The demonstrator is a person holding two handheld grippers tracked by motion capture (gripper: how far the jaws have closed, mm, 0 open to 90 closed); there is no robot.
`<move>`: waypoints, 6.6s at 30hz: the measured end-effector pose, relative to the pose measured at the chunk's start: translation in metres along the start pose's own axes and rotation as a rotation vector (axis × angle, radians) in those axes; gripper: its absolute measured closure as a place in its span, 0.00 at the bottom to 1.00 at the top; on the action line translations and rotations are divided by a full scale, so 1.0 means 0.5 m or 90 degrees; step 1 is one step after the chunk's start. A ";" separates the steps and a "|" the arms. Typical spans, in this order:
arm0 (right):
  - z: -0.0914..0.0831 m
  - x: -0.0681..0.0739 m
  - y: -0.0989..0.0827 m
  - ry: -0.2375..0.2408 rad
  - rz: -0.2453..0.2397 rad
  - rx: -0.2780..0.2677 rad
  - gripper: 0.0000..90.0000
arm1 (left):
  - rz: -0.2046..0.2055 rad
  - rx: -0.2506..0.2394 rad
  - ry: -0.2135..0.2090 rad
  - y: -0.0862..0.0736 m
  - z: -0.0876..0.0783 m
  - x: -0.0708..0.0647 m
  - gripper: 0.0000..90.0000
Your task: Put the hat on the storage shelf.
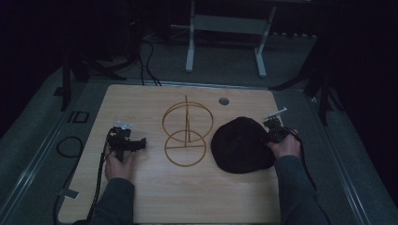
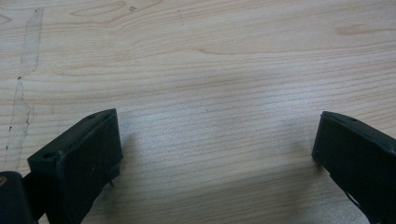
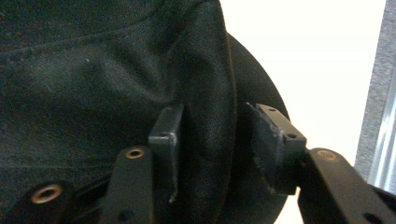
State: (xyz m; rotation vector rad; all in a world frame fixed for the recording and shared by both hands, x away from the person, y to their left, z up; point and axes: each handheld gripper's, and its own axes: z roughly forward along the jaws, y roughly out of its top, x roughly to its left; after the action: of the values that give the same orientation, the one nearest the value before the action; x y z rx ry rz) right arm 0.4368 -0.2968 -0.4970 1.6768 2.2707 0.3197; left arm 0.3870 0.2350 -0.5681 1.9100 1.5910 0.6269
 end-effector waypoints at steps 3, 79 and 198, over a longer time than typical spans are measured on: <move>-0.001 0.003 0.008 -0.011 -0.016 0.016 0.70 | 0.000 0.000 0.000 0.000 0.000 0.000 0.01; -0.208 -0.025 0.162 0.017 0.018 0.055 0.90 | 0.001 0.001 0.001 0.000 0.000 0.000 0.01; -0.443 0.001 0.241 0.190 0.000 -0.055 0.90 | 0.001 0.001 0.001 0.000 0.000 0.000 0.01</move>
State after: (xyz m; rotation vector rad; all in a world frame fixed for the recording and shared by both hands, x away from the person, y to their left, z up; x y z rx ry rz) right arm 0.4625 -0.2609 -0.2490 1.6812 2.4227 0.7007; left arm 0.3871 0.2352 -0.5680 1.9128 1.5921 0.6278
